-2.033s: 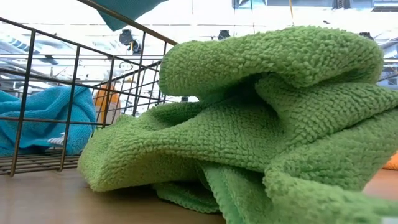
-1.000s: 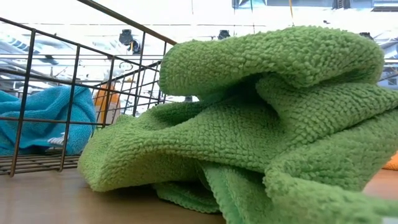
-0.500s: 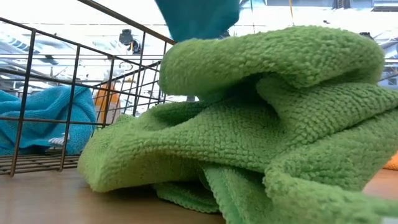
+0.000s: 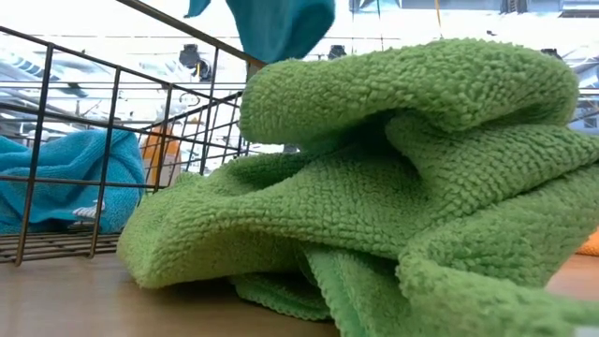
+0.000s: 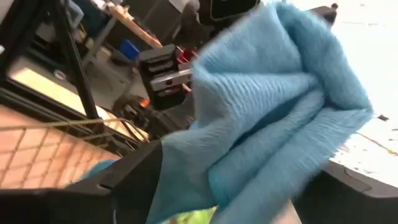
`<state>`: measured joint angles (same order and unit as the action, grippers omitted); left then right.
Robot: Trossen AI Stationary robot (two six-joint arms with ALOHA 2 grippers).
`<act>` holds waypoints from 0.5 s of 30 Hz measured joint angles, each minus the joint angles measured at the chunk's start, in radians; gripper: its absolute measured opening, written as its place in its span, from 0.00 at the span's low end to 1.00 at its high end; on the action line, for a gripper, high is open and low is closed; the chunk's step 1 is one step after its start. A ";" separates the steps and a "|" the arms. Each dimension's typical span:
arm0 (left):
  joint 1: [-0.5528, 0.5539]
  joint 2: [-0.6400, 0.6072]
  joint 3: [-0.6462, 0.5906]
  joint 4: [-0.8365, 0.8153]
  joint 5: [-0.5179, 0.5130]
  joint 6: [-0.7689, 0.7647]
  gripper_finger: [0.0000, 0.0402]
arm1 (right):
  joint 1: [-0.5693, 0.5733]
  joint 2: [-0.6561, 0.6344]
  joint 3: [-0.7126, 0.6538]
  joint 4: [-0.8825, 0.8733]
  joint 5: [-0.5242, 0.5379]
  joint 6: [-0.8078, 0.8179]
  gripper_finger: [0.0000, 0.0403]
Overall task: Sort microfiber towel by color & place in baskets
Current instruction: Put the blue microfiber towel into the wire basket
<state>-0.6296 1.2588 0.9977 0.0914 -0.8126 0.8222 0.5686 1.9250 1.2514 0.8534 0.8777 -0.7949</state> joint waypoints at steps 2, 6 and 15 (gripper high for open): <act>0.000 -0.008 -0.001 -0.003 -0.050 0.016 0.06 | 0.017 0.000 0.000 0.002 0.055 -0.032 0.76; 0.001 -0.030 -0.001 0.012 -0.071 0.022 0.06 | 0.037 0.000 0.000 0.001 0.178 -0.009 0.76; -0.012 -0.067 -0.002 0.038 -0.083 0.024 0.06 | 0.026 -0.001 0.000 -0.174 0.180 0.216 0.72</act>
<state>-0.6412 1.1914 0.9962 0.1291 -0.8955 0.8461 0.5949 1.9244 1.2518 0.6792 1.0578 -0.5785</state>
